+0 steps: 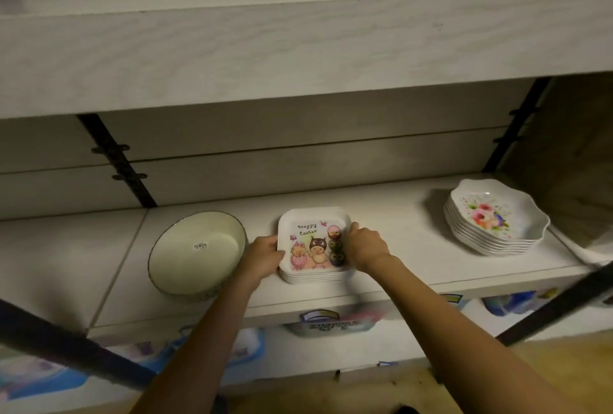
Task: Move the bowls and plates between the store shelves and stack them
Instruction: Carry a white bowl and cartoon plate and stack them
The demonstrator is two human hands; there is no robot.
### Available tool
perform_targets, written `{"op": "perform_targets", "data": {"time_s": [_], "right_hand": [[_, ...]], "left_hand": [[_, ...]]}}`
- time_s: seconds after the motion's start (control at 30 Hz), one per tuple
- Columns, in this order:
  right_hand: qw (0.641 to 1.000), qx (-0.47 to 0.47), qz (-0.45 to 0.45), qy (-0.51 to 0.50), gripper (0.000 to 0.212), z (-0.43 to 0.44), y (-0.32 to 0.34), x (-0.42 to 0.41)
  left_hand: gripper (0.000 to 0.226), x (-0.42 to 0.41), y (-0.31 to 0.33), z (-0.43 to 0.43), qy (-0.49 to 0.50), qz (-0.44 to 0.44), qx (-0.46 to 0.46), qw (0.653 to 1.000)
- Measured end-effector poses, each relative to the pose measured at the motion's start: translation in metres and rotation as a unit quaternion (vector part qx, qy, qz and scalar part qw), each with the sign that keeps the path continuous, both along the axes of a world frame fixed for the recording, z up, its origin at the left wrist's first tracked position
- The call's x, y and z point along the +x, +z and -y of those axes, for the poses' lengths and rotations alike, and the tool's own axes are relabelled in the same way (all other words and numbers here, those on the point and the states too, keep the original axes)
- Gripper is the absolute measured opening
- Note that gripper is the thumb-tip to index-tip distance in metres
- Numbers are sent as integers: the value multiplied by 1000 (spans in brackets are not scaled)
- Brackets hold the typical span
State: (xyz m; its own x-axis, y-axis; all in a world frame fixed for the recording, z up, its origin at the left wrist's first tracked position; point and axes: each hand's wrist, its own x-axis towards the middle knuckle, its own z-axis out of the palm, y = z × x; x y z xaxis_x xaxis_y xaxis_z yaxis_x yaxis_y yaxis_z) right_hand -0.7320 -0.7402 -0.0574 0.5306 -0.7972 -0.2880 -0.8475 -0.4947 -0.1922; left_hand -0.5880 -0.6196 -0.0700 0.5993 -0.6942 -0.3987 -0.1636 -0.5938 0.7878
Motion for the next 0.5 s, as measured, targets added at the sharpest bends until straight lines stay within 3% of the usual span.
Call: {"op": "perform_targets", "data": {"time_s": [0.2, 0.5], "right_hand": [[1000, -6, -3, 7, 34, -16, -2, 5], [1000, 1, 2, 21, 35, -17, -3, 1]], "left_hand": [[33, -4, 1, -14, -31, 130, 36, 990], [34, -4, -4, -15, -38, 170, 53, 983]]}}
